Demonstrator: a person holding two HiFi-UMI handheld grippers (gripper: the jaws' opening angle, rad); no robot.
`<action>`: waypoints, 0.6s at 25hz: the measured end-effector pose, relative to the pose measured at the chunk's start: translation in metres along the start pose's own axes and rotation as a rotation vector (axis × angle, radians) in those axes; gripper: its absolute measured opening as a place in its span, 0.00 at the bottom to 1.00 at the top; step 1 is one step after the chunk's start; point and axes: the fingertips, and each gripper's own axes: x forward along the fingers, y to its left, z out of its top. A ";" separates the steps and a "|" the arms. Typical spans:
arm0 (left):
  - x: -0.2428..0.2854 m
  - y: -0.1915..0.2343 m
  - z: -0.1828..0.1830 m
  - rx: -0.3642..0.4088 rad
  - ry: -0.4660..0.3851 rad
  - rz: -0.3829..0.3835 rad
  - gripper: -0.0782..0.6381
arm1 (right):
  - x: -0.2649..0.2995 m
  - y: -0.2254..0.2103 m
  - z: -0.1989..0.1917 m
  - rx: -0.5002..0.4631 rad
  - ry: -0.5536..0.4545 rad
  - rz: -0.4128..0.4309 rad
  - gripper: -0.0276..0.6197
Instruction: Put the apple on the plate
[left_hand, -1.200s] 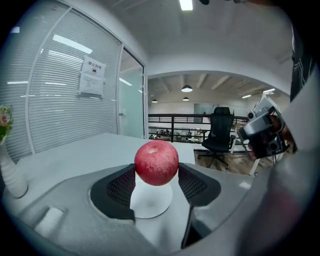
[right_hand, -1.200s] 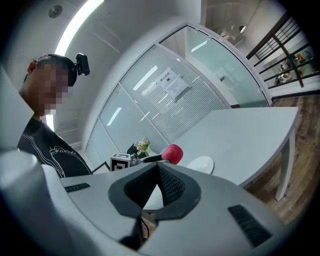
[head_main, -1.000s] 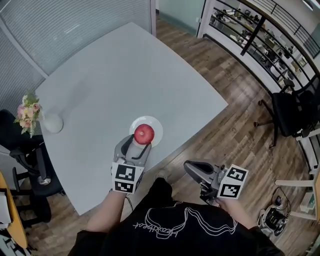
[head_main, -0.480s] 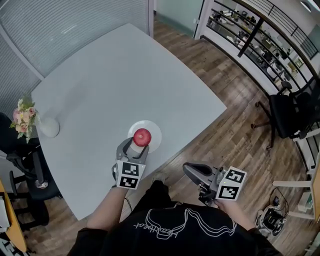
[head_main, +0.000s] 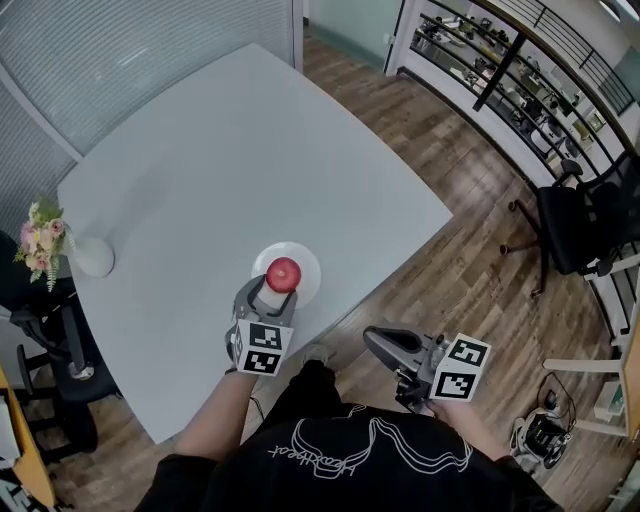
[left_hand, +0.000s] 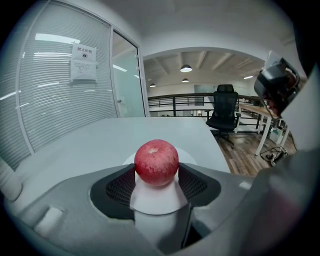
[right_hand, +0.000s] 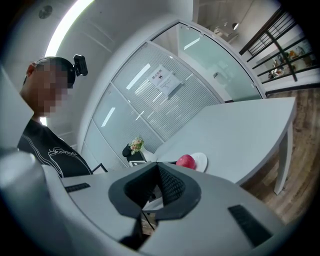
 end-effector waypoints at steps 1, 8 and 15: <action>0.001 0.000 0.000 0.006 -0.002 0.006 0.49 | 0.000 -0.001 -0.001 0.000 0.002 0.000 0.06; 0.005 -0.002 0.000 0.070 -0.012 0.014 0.49 | 0.003 -0.002 0.002 -0.003 0.005 0.001 0.06; 0.001 -0.007 -0.001 0.043 -0.015 -0.007 0.56 | -0.002 0.002 0.001 -0.009 0.010 0.008 0.06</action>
